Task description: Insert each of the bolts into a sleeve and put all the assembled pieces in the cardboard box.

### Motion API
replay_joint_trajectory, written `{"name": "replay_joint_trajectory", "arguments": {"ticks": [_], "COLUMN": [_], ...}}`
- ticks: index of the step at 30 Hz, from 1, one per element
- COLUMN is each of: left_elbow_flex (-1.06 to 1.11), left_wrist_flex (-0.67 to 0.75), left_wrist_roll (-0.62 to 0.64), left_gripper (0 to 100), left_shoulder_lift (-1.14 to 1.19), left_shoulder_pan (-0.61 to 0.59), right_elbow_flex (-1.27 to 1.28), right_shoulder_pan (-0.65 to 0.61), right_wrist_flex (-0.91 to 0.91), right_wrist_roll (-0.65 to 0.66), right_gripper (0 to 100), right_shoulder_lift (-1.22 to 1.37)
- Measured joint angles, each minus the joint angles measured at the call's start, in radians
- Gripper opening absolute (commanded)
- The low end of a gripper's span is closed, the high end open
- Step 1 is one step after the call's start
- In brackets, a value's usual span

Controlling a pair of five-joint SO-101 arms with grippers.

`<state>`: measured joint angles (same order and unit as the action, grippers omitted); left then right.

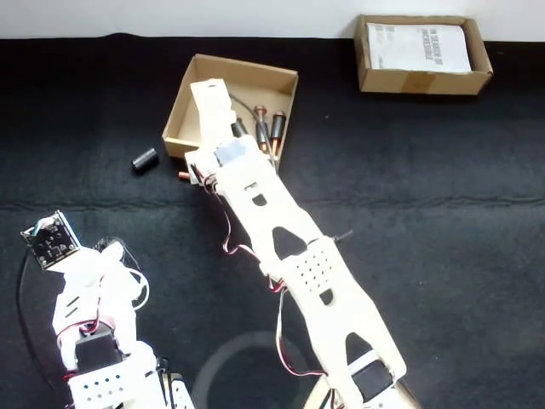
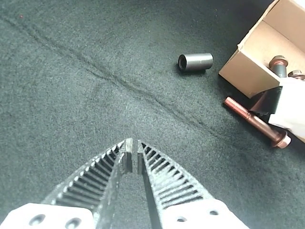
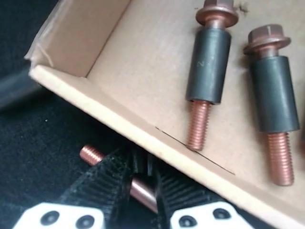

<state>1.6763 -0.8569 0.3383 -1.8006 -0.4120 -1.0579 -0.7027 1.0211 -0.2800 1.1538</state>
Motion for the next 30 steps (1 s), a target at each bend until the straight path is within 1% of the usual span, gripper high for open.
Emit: {"name": "replay_joint_trajectory", "arguments": {"ticks": [9, 12, 18, 23, 27, 30], "left_elbow_flex": [0.0, 0.0, 0.0, 0.0, 0.0, 0.0], "left_wrist_flex": [0.0, 0.0, 0.0, 0.0, 0.0, 0.0], "left_wrist_roll": [0.0, 0.0, 0.0, 0.0, 0.0, 0.0], "left_gripper": [4, 4, 4, 4, 4, 4], "left_shoulder_lift": [0.0, 0.0, 0.0, 0.0, 0.0, 0.0], "left_shoulder_pan": [0.0, 0.0, 0.0, 0.0, 0.0, 0.0], "right_elbow_flex": [0.0, -0.002, -0.04, -0.146, -0.278, -0.347], "right_shoulder_pan": [-0.008, -0.014, -0.057, -0.092, -0.124, -0.135], "right_wrist_flex": [-0.003, 0.025, 0.244, 0.466, 0.565, 0.586], "right_wrist_roll": [0.008, 0.051, 0.127, 0.144, 0.144, 0.144], "right_gripper": [0.6, 0.6, 0.6, 0.7, 0.7, 0.7], "right_shoulder_lift": [0.0, 0.0, -0.021, -0.018, -0.018, -0.018]}}
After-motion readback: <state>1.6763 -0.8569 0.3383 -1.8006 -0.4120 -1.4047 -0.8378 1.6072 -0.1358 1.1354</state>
